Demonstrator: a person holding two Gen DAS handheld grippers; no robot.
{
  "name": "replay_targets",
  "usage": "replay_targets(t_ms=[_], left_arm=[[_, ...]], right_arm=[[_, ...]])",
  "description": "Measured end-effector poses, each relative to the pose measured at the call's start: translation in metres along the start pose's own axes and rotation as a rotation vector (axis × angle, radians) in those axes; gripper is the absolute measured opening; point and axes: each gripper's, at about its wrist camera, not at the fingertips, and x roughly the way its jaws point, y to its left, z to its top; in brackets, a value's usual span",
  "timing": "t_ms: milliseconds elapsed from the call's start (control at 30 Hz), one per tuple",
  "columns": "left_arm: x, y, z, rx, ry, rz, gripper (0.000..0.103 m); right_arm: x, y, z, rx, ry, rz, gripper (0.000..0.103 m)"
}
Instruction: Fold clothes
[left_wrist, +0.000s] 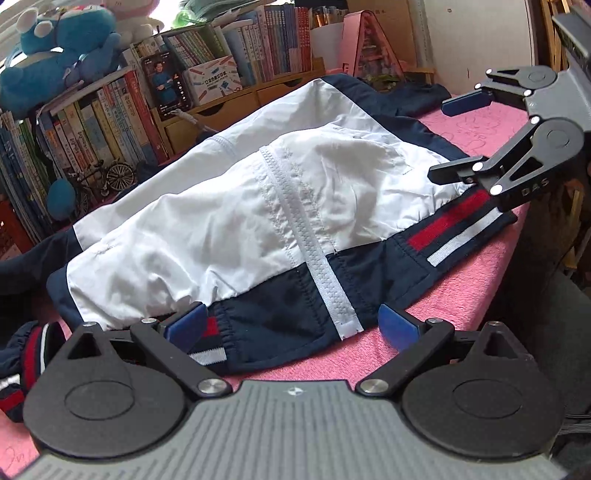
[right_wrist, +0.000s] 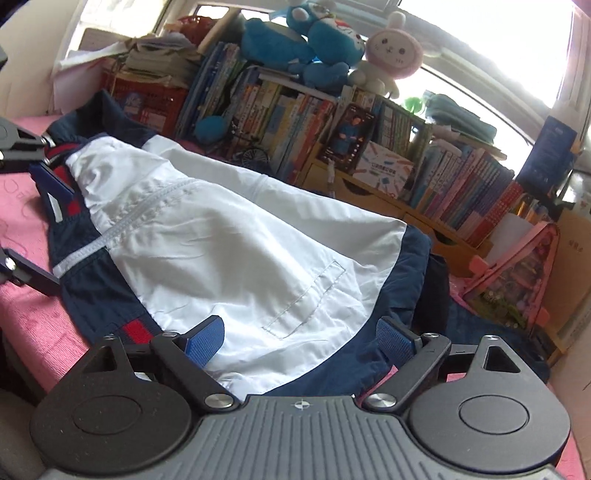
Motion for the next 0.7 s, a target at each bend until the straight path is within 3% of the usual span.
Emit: replay_targets(t_ms=[100,200,333,433,600,700], left_arm=[[0.010,0.008,0.010,-0.006,-0.032,0.054,0.102],[0.024,0.029,0.026,-0.114,-0.054,0.101,0.102],[0.053,0.064,0.042,-0.282,-0.022,0.139,0.101],[0.075,0.082,0.047,-0.393,0.028,0.151,0.101],[0.086,0.097,0.051,-0.467,0.042,0.154,0.101],[0.088,0.103,0.052,-0.495,0.047,0.138,0.101]], right_arm=[[-0.010,0.005,0.002,-0.004,-0.011,0.097,0.090],[-0.011,0.029,0.001,-0.060,-0.005,0.135,0.090],[-0.004,0.059,0.001,-0.087,0.008,0.194,0.090],[0.001,0.072,0.004,-0.100,-0.001,0.219,0.090],[0.018,0.080,0.019,-0.102,-0.017,0.196,0.091],[0.024,0.092,0.029,-0.087,-0.033,0.271,0.091]])
